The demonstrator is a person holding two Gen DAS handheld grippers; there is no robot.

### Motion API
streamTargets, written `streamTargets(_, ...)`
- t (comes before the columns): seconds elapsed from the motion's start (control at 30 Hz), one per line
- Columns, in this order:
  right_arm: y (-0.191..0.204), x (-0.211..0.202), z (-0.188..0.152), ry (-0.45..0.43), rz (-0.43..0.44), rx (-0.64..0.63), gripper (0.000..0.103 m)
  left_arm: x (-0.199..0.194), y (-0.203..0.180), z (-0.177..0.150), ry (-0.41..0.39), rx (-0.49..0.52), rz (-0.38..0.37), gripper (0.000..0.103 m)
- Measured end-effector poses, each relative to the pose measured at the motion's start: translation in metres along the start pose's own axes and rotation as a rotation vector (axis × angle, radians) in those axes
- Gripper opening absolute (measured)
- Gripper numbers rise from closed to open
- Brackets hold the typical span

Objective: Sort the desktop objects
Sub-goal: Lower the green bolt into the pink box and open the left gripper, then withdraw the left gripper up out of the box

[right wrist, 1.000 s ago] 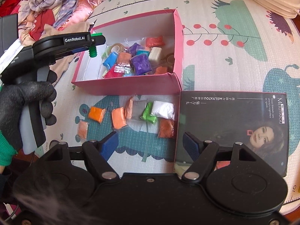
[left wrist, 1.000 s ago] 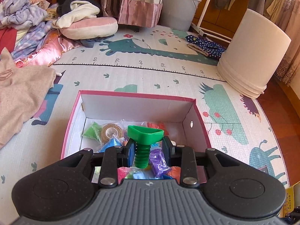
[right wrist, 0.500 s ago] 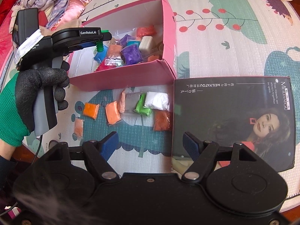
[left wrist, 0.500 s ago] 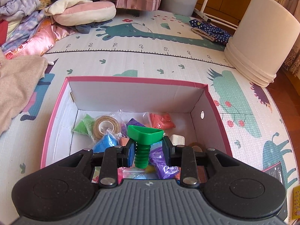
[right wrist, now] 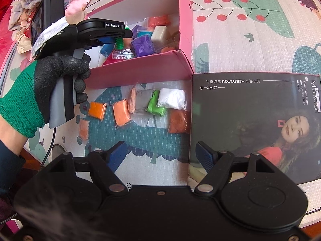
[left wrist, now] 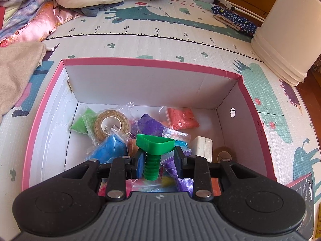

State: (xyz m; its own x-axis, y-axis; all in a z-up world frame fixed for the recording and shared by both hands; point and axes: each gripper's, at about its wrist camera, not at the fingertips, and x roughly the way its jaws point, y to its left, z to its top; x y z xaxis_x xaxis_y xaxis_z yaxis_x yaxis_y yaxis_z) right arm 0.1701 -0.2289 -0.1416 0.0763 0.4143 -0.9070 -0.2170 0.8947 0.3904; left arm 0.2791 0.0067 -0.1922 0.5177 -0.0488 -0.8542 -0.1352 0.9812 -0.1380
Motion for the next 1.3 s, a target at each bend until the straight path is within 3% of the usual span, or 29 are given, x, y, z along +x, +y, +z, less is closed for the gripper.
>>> streamTargets(0.37,-0.002,0.013,-0.002,0.029,0.005,0.006,0.076,0.010,0.030,0.016,-0.005,-0.106,0.057,0.029)
streamTargets(0.8,-0.009,0.013,0.002,0.018,-0.010,0.029,0.076,0.018,0.045,0.007,0.056,-0.106,0.173,0.029)
streamTargets(0.87,-0.011,0.013,0.003,0.014,-0.016,0.035,0.076,0.018,0.045,0.006,0.066,-0.106,0.176,0.033)
streamTargets(0.9,-0.011,0.012,0.004,0.012,-0.017,0.038,0.076,0.019,0.045,0.006,0.071,-0.107,0.177,0.040)
streamTargets(0.93,-0.012,0.012,0.004,0.010,-0.017,0.041,0.076,0.019,0.045,0.005,0.076,-0.107,0.178,0.059)
streamTargets(1.3,-0.006,0.009,0.009,-0.005,-0.027,0.030,0.076,0.010,0.038,0.005,0.074,-0.093,0.176,0.061)
